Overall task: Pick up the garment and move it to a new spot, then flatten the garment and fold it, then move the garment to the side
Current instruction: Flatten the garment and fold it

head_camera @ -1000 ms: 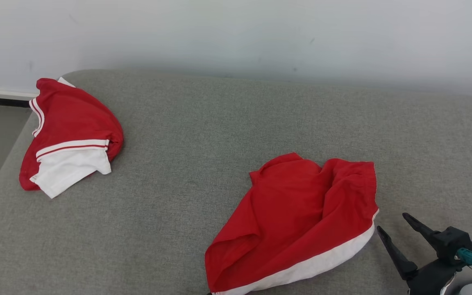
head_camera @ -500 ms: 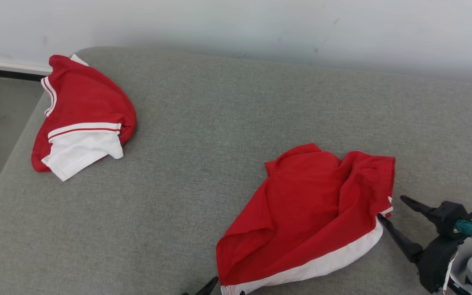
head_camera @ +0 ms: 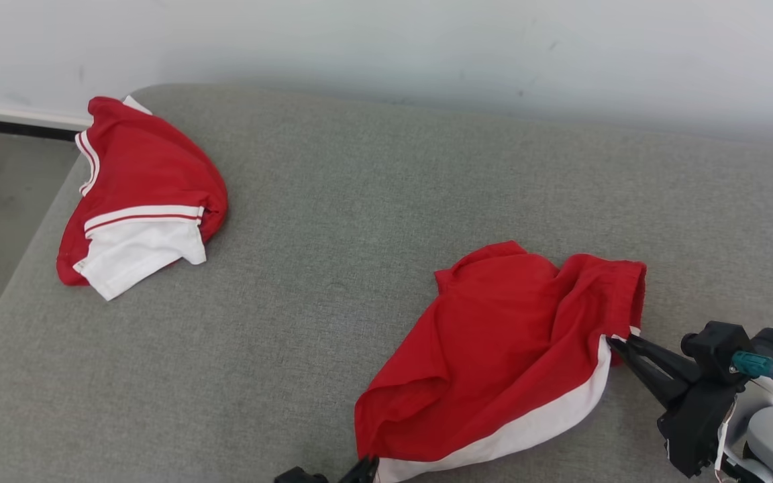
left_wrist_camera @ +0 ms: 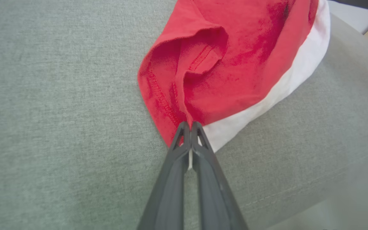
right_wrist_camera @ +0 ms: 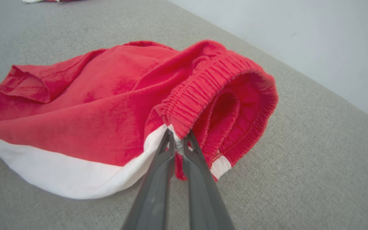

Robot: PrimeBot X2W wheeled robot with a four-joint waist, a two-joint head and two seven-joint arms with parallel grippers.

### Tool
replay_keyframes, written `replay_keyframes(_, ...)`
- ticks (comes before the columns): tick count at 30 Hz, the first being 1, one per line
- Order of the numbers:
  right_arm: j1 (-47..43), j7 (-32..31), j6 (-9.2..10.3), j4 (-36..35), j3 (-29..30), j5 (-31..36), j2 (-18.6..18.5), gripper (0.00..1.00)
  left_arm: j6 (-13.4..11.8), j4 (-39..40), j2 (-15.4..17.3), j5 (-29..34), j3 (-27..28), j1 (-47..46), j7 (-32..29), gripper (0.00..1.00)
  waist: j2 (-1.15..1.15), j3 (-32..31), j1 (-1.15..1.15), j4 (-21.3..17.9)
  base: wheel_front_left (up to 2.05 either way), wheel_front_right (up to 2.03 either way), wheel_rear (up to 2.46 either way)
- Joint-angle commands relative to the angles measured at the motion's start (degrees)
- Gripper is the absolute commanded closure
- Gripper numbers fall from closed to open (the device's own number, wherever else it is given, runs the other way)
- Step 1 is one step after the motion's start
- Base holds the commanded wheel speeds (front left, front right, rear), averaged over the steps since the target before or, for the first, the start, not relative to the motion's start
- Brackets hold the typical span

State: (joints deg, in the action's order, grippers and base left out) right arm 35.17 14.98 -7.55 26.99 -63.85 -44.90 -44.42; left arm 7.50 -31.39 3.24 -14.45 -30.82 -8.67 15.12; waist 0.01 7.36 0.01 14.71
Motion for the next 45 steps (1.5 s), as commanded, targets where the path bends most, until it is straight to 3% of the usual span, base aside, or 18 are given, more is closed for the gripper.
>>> replay_keyframes(1, -1.8, 0.3, 0.13, -0.9, 1.2, -0.3, 0.0, 1.00, -0.1, 0.7, -0.1, -0.8, 1.1, 0.9, 0.0, 1.00, -0.01, -1.1, -0.01, -0.9, 0.00, 0.00, 0.00)
replay_keyframes(14, -12.8, 0.3, 0.13, -11.8, 13.2, 1.4, 1.0, 1.00, -0.1, 11.1, 0.7, -0.4, 12.8, 2.4, 0.1, 1.00, -0.01, -4.3, -0.01, -4.9, 0.00, 0.00, 0.00)
replay_keyframes(19, -12.5, 0.2, 0.13, -16.1, 18.1, 0.4, 1.5, 1.00, -0.1, 14.7, 2.8, -1.4, 14.3, -4.1, 0.0, 1.00, -0.01, -2.3, -0.01, -6.4, 0.00, 0.00, 0.00)
replay_keyframes(23, -7.7, 0.2, 0.13, -18.3, 20.6, -2.4, 1.5, 1.00, -0.1, 14.5, 6.4, -3.0, 12.3, -15.9, 0.0, 1.00, -0.01, 2.0, -0.01, -7.8, 0.00, 0.00, 0.00)
replay_keyframes(29, 8.3, -2.2, 0.13, -20.9, 19.9, -6.5, 0.7, 1.00, -0.1, 11.8, 11.5, -9.9, 11.2, -41.0, -4.5, 1.00, -0.01, 13.4, -0.01, -11.4, 0.00, 0.00, 0.00)
replay_keyframes(35, 30.5, -7.5, 0.13, -19.0, 19.8, -11.5, 2.9, 1.00, -0.1, 4.0, 13.8, -15.4, 14.2, -66.8, -9.0, 1.00, -0.01, 24.7, -0.01, -15.3, 0.00, 0.00, 0.00)
replay_keyframes(41, 53.3, -10.1, 0.13, -7.3, 20.9, -14.1, 8.3, 1.00, -0.5, -7.7, 13.3, -14.0, 15.3, -89.3, -8.7, 1.00, -0.01, 31.1, -0.01, -18.0, 0.00, 0.00, 0.00)
replay_keyframes(45, 62.7, -11.0, 0.13, 0.2, 19.7, -13.0, 10.8, 1.00, -0.6, -13.4, 12.9, -12.5, 14.3, -98.5, -8.6, 1.00, -0.01, 32.6, -0.01, -18.8, 0.00, 0.00, 0.00)
